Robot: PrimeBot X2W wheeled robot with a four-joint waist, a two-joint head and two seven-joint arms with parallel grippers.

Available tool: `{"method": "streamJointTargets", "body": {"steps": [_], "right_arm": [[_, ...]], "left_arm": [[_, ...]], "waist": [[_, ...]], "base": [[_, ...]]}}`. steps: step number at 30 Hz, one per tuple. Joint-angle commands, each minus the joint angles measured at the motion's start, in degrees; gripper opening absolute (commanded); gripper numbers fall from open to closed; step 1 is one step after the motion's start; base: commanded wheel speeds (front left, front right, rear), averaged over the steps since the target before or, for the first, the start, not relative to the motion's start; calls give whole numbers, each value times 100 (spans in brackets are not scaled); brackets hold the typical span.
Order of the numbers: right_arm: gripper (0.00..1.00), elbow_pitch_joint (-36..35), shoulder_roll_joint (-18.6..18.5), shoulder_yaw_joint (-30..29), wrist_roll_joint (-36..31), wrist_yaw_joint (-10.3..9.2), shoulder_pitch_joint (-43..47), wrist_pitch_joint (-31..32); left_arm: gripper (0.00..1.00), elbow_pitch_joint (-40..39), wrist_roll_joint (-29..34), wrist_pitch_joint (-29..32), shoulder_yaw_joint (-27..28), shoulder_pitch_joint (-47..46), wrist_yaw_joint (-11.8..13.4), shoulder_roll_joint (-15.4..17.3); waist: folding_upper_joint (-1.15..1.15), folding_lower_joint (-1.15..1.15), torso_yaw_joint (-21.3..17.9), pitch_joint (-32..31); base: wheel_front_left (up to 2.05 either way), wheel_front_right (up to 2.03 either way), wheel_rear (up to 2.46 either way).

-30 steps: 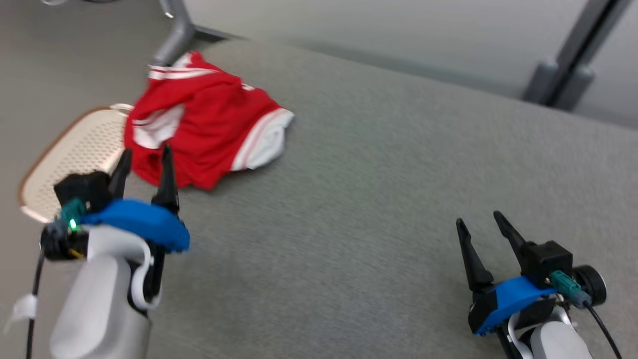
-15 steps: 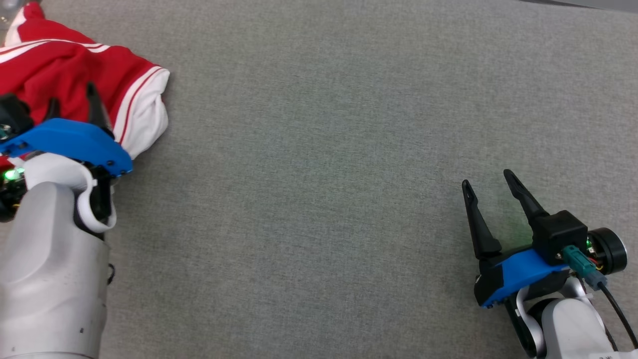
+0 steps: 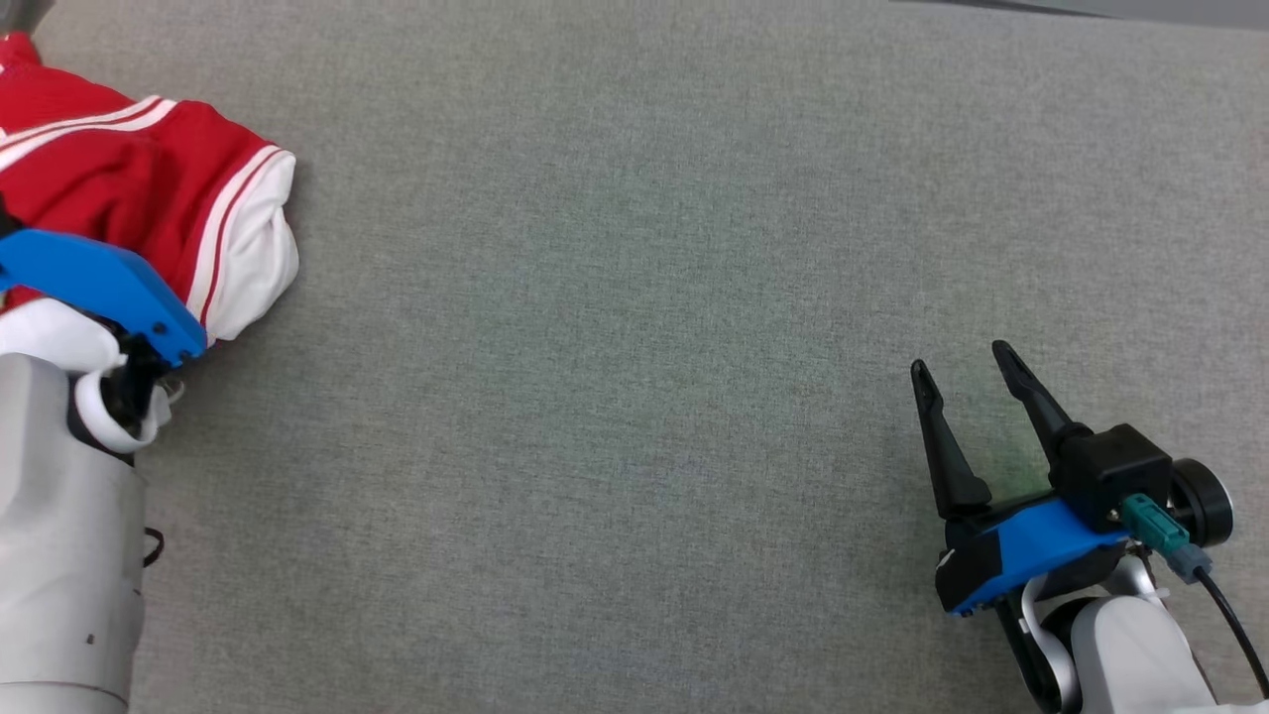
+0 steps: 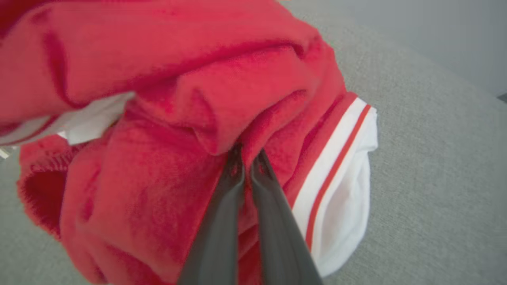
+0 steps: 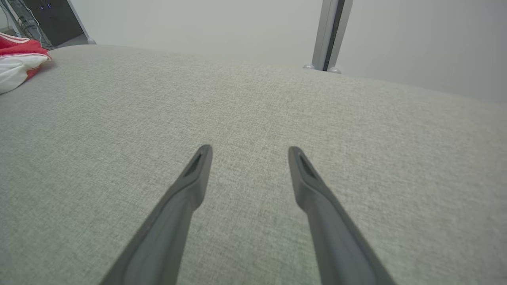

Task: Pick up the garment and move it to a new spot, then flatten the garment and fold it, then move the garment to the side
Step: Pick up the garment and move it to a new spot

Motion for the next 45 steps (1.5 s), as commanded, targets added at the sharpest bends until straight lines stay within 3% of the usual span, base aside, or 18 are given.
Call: {"method": "streamJointTargets", "body": {"steps": [1,10,18,22,26,35,45], "right_arm": [[100,27,-29,-10,55,1,14,-44],[100,443,-28,28,421,1,137,-322],[100,900,-29,182,758,1,265,-556],[100,1017,-29,177,819,1,290,-607],[100,1053,-30,137,781,1,291,-606],[100,902,-27,-4,587,1,234,-454],[100,714,-26,-99,561,1,242,-349]], "left_arm": [[0,-86,-22,-15,50,-61,-28,52],[0,-1481,-43,-244,69,-142,-337,436],[0,-2943,-223,-15,-28,-125,-547,378],[0,-3523,-393,167,-185,-79,-596,151],[0,-3929,-558,249,-379,71,-613,-172],[0,-4403,-709,-268,-824,877,-699,-932],[0,-3617,-491,-678,-1342,1894,-581,-1216]], "waist": [[-2,0,-14,-47],[-2,0,152,-890],[-2,0,161,-1710],[-2,0,2,-1947],[-2,0,-297,-2034],[-2,0,-1337,-1918],[-2,0,-2131,-1666]], "base": [[0,0,0],[0,0,0],[0,0,0],[0,0,0],[0,0,0],[0,0,0],[0,0,0]]}}
